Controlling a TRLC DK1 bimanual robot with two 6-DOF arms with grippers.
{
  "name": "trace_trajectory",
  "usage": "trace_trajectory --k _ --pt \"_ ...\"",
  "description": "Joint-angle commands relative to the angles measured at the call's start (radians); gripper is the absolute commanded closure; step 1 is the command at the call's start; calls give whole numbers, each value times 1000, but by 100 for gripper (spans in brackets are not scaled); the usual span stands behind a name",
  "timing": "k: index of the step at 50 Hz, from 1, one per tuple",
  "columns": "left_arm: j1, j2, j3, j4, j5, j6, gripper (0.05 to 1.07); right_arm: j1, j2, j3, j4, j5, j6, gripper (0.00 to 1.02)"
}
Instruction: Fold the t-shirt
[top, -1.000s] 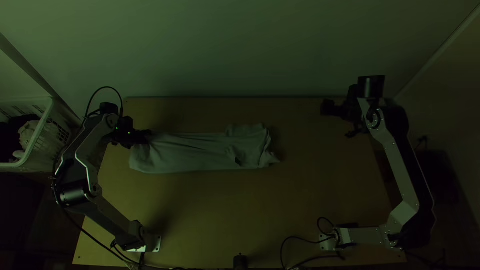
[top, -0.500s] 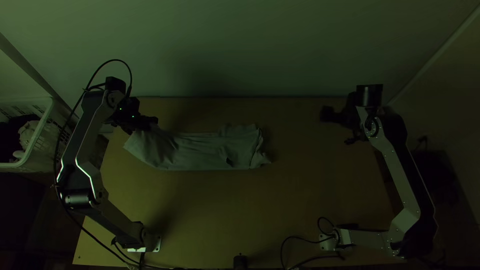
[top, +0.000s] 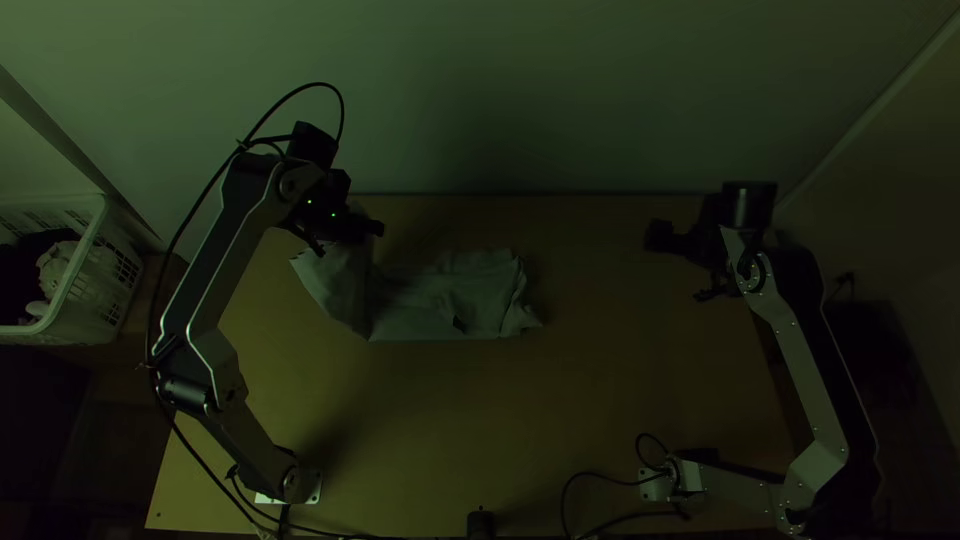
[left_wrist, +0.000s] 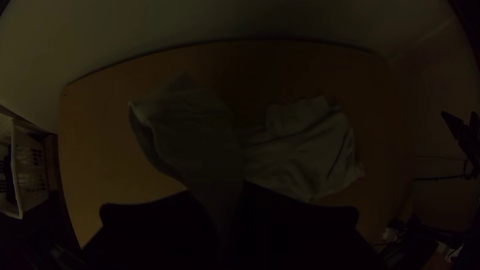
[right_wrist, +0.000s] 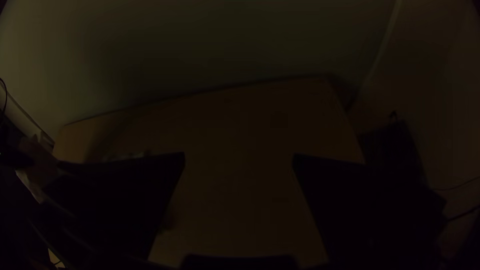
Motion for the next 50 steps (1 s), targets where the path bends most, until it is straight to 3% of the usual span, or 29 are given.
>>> trace_trajectory --k 1,16,40,44,45,47,48,50 --pt "-62 78 87 -35 -6 -69 105 -10 -34 -33 16 -1 21 4" --pt "-206 251 214 9 -23 -171 105 -12 -63 -74 24 -3 22 4" --pt "-413 388 216 247 -23 -232 105 7 -152 -217 99 -3 87 4" --pt "-438 417 219 298 -23 -252 100 7 -167 -245 105 -3 85 4" --pt "-444 426 227 308 -23 -260 98 7 -173 -252 108 -3 85 4" --pt "-456 451 248 331 -23 -278 83 5 -181 -271 116 -3 85 4" --pt "-464 460 254 345 -19 -281 70 5 -186 -280 120 -3 85 4" --pt "-482 475 264 359 -7 -280 30 7 -196 -298 131 -1 84 4"
